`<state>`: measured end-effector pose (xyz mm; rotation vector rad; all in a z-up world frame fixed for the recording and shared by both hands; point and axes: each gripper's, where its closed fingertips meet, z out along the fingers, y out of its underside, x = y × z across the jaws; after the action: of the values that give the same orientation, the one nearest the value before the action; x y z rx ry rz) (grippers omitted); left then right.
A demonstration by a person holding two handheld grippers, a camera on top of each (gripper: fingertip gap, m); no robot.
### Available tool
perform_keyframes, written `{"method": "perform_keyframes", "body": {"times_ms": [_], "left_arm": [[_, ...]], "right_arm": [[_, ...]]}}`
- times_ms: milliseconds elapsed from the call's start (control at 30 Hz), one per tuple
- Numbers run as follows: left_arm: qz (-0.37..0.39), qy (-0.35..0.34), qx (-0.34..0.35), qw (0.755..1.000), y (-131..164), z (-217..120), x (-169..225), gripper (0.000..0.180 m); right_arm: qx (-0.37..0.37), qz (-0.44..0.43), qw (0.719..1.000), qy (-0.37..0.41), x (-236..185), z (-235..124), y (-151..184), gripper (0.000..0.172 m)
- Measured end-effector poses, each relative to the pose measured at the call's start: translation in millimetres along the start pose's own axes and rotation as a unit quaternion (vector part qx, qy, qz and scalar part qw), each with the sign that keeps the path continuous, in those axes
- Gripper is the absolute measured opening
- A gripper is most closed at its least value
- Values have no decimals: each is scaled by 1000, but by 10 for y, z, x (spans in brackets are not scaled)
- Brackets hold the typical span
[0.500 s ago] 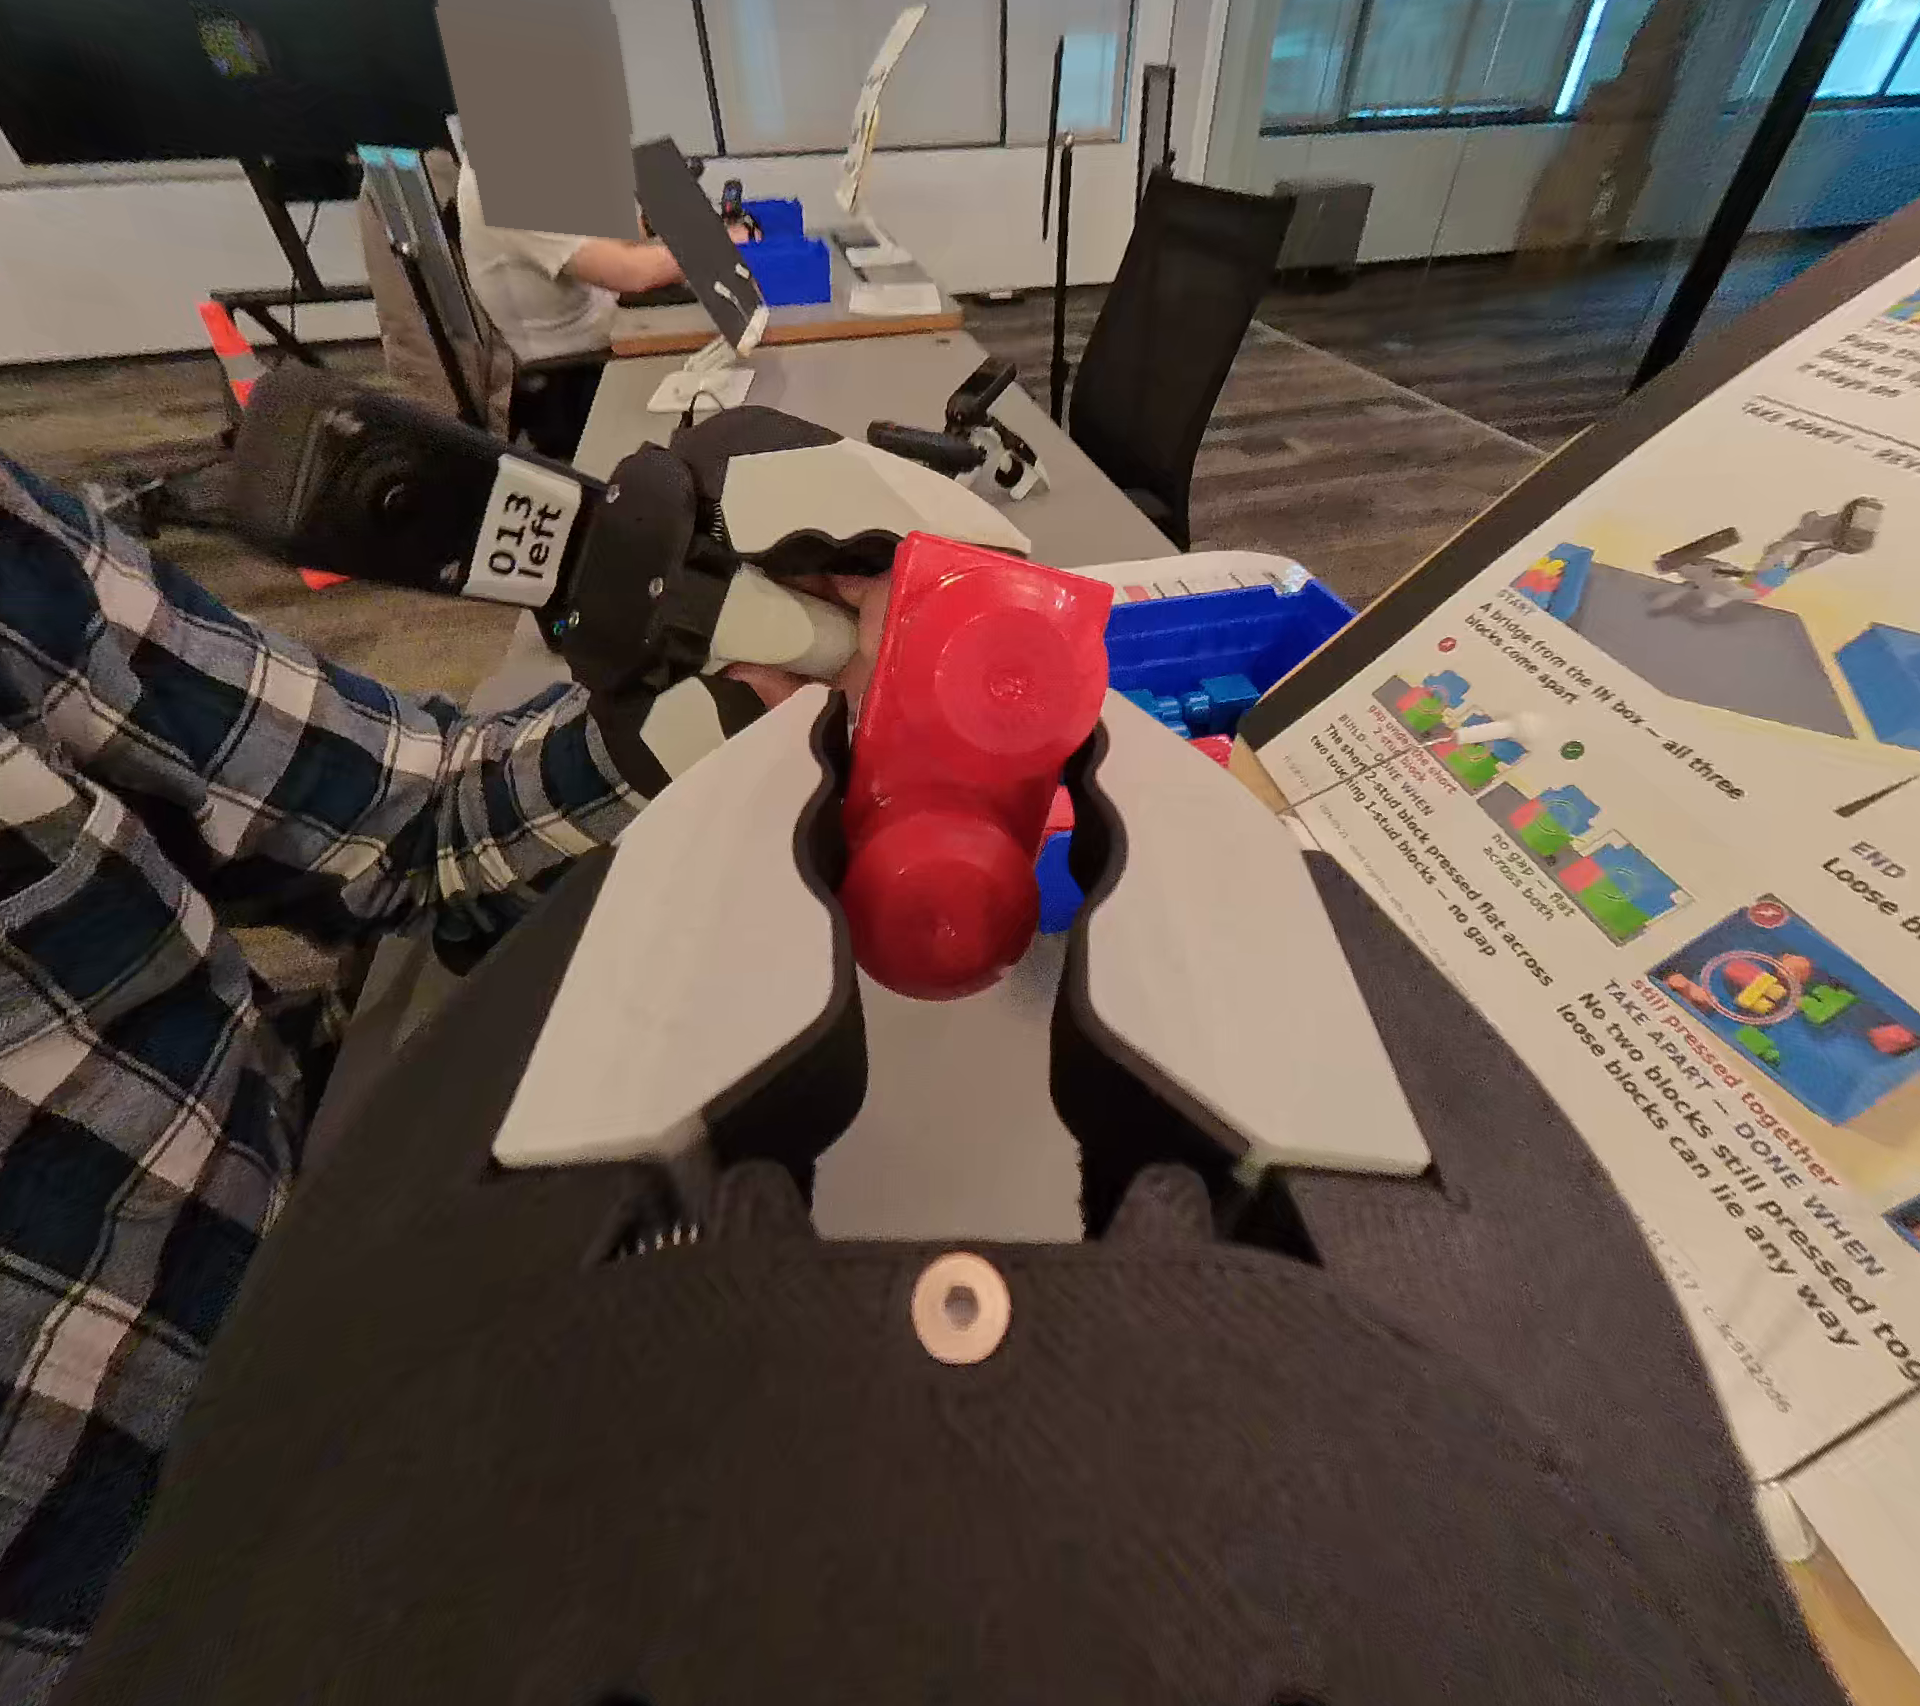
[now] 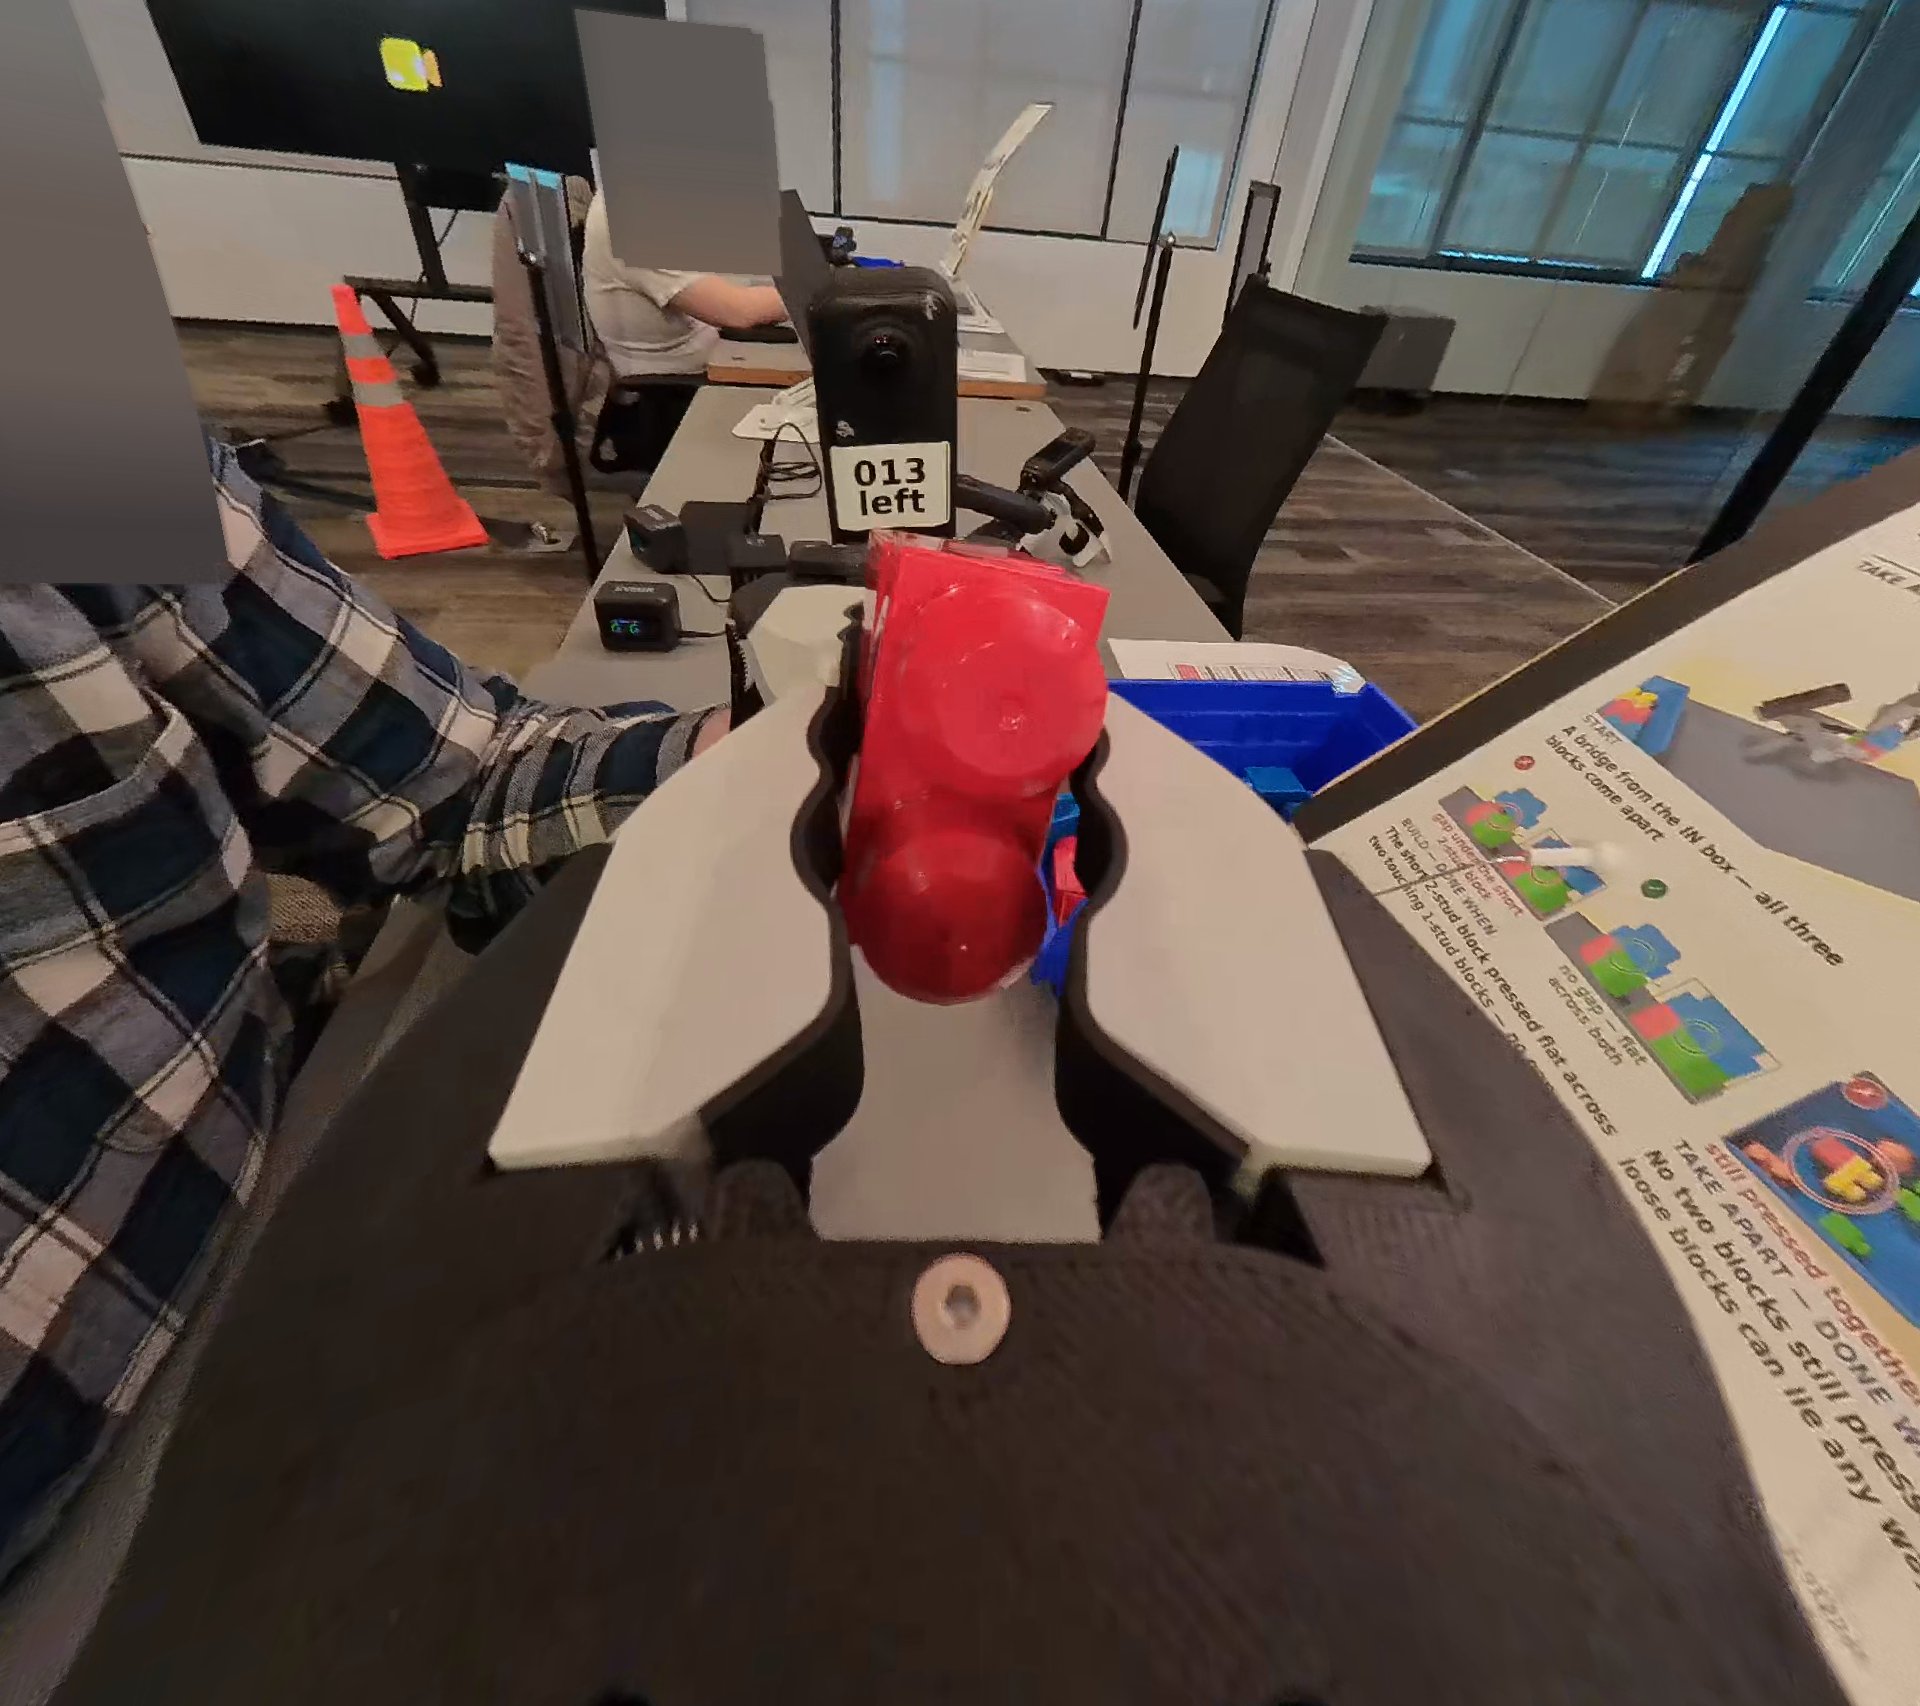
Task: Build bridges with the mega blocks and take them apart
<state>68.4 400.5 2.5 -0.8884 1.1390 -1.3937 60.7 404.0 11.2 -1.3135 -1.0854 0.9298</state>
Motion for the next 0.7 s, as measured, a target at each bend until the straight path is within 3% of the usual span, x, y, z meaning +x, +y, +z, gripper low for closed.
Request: {"method": "perform_keyframes", "body": {"times_ms": [200, 700], "left_arm": [[-17, -3, 16, 1000, -35, -26, -34, 36], [-27, 18, 6, 999, -10, -12, 38, 35]], "right_arm": [[-7, -3, 1000, 16, 75, -175, -104, 36], [-47, -28, 998, -11, -13, -171, -105, 33]]}}
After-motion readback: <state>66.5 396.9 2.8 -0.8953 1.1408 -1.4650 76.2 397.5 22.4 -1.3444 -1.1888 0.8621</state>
